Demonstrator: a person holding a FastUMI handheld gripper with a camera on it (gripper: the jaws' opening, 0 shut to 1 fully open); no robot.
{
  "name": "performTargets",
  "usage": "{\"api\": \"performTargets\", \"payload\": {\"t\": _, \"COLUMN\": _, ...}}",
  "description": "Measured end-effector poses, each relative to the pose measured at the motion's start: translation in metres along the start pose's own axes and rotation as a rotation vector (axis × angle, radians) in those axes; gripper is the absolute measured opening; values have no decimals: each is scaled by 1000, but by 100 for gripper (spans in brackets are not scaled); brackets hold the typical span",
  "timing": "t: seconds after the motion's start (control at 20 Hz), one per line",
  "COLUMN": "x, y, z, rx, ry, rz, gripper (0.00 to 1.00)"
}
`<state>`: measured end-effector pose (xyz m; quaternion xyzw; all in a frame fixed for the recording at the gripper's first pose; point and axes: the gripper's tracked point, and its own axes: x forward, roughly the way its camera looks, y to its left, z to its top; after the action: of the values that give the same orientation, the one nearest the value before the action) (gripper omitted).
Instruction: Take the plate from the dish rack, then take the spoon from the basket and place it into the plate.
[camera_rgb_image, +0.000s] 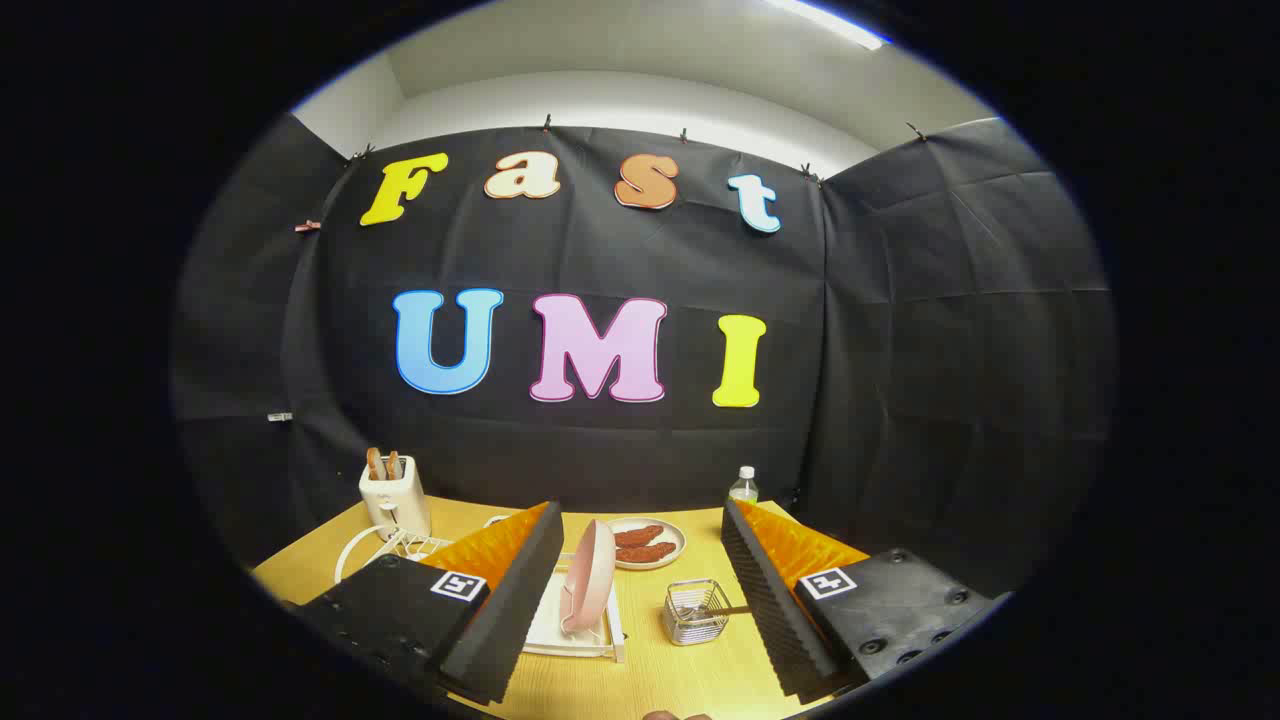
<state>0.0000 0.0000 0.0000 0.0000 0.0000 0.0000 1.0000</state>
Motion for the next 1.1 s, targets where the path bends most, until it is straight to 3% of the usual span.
{"api": "performTargets", "payload": {"t": 1.1, "x": 23, "y": 11, "z": -7, "rx": -40, "ry": 25, "rz": 52, "gripper": 98}}
